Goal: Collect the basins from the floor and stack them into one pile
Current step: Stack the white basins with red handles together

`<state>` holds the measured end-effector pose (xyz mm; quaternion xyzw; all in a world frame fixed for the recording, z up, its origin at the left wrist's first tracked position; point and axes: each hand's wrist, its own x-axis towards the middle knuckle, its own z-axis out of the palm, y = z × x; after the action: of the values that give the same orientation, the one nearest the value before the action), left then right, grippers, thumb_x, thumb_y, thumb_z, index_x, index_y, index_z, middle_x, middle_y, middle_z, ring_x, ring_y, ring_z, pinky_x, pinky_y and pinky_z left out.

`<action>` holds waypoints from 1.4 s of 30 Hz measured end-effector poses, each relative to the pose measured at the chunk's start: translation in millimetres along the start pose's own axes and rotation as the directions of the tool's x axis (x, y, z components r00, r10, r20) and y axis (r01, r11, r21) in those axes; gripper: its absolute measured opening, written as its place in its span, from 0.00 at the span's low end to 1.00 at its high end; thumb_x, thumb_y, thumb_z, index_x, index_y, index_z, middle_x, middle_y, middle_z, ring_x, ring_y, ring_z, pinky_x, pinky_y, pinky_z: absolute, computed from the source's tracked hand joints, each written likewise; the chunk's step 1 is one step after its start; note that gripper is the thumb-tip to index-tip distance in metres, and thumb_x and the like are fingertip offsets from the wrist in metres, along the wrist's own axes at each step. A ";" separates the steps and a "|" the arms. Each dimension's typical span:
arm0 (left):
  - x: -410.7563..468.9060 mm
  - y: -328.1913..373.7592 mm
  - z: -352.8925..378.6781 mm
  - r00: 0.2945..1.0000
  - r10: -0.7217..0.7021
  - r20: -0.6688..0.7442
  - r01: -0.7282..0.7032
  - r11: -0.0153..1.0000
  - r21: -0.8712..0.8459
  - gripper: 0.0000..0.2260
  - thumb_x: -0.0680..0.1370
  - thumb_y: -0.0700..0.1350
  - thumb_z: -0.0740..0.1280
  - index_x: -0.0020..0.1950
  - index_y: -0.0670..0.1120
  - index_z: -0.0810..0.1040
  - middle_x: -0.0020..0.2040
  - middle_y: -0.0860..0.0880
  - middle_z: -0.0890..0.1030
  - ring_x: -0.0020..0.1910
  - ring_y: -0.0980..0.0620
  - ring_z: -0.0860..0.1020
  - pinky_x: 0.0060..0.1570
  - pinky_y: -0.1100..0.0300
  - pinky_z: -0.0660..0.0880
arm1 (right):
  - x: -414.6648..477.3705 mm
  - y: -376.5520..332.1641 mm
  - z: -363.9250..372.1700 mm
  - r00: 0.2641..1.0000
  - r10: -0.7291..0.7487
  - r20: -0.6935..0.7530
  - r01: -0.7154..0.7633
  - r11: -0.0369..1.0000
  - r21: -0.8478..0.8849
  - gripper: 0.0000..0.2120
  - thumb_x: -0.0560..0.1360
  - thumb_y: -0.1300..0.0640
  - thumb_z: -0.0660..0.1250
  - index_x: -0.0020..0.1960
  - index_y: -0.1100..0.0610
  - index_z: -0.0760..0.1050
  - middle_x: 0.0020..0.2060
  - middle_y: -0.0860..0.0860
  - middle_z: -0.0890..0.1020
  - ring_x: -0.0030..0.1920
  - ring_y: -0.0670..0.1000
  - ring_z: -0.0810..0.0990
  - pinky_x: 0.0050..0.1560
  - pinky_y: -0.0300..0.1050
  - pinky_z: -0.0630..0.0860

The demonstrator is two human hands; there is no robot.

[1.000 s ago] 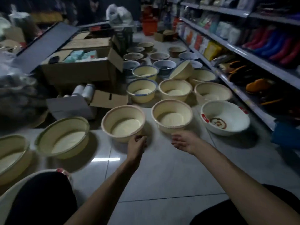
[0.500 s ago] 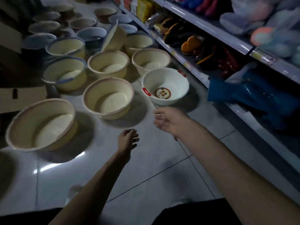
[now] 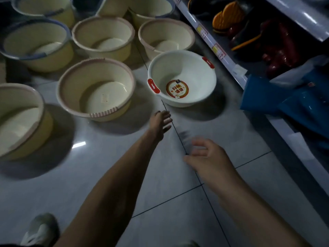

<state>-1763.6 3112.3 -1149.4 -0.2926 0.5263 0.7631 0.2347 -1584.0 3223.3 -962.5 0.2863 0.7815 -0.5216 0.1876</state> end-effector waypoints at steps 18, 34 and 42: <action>34.1 7.8 52.1 0.988 -0.140 0.070 0.150 0.973 -0.176 0.19 0.79 0.44 0.71 0.68 0.40 0.72 0.59 0.37 0.82 0.53 0.41 0.84 0.45 0.50 0.84 | 28.2 1.3 -16.7 1.000 0.018 0.015 -0.018 0.999 0.040 0.26 0.75 0.57 0.74 0.71 0.47 0.72 0.65 0.49 0.78 0.58 0.46 0.78 0.42 0.33 0.73; -164.7 29.4 -127.6 0.995 -0.101 0.011 0.100 0.994 0.053 0.14 0.79 0.39 0.69 0.64 0.38 0.74 0.51 0.36 0.86 0.47 0.42 0.87 0.45 0.53 0.84 | -45.2 -59.4 26.0 0.970 -0.238 0.054 0.236 0.971 0.046 0.20 0.73 0.61 0.74 0.63 0.51 0.77 0.50 0.49 0.82 0.53 0.52 0.82 0.53 0.49 0.80; -286.9 63.1 -220.7 0.998 0.053 0.040 -0.059 0.985 0.162 0.14 0.81 0.42 0.68 0.65 0.41 0.76 0.46 0.40 0.84 0.39 0.50 0.79 0.43 0.58 0.81 | -86.2 -91.8 71.1 0.912 -0.393 0.118 0.405 0.908 -0.105 0.21 0.73 0.55 0.75 0.65 0.50 0.75 0.49 0.47 0.81 0.50 0.52 0.82 0.58 0.54 0.80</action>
<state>-1555.4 2869.1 -969.0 -0.2439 0.5906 0.7289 0.2457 -1577.5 3109.1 -873.9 0.0829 0.8456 -0.5107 0.1314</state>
